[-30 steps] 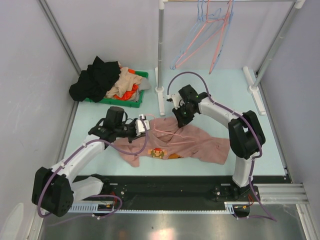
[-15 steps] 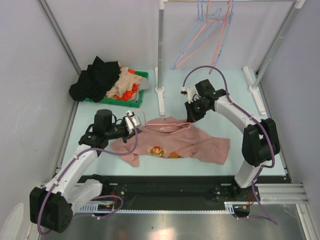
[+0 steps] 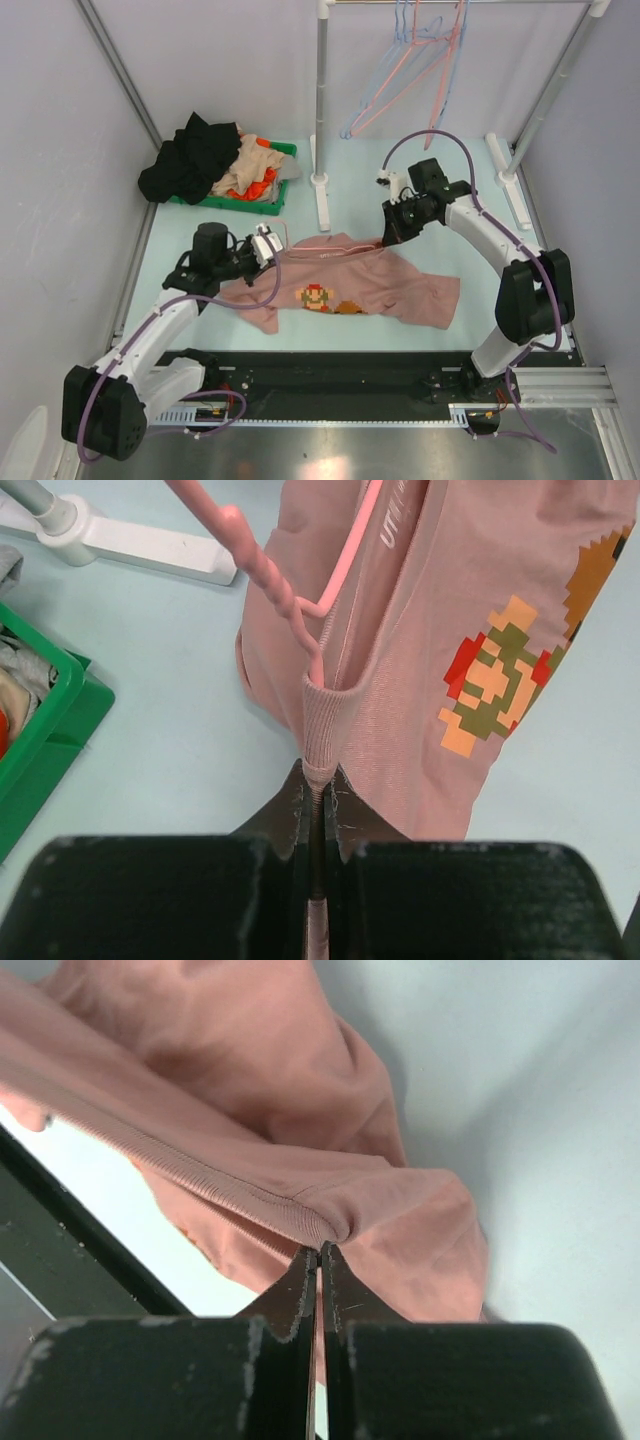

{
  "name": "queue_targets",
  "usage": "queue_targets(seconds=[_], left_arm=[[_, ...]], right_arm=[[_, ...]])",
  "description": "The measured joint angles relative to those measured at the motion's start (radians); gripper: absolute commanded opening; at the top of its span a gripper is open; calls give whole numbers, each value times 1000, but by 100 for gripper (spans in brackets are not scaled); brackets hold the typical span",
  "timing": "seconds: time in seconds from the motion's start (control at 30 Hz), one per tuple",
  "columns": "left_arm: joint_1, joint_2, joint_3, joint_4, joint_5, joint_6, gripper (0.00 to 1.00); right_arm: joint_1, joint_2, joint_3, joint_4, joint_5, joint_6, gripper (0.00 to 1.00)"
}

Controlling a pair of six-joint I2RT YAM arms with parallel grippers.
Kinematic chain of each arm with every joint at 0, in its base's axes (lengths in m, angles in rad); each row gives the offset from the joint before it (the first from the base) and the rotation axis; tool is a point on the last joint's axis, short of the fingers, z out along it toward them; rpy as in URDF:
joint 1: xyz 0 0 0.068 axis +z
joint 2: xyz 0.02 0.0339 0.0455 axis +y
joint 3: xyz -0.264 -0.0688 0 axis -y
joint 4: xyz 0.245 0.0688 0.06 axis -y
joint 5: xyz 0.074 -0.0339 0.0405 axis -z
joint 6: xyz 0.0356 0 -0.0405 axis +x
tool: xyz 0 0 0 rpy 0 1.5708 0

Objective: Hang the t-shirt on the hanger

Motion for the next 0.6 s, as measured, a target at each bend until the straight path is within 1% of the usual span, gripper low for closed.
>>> queue_targets(seconds=[0.07,0.17,0.33,0.47,0.5,0.53,0.57,0.6], left_arm=[[-5,21,3,-10,-10,23,0],[-41,74,35,-21,-41,39,1],[-149,173,148,-21,-103,46,0],[-221,261,248,10,-111,29,0],[-231,277,263,21,-108,25,0],[-240,290,275,30,-104,20,0],[-247,299,282,36,-98,18,0],[-250,303,285,37,-93,16,0]], right_arm=[[2,-28,0,-5,-10,-5,0],[24,-75,0,-13,-27,-22,0],[110,-135,0,-48,-40,-57,0],[155,-158,0,-72,-62,-92,1],[156,-162,0,-76,-65,-103,9],[154,-167,0,-79,-67,-113,14],[153,-171,0,-81,-68,-119,26],[152,-177,0,-83,-69,-134,31]])
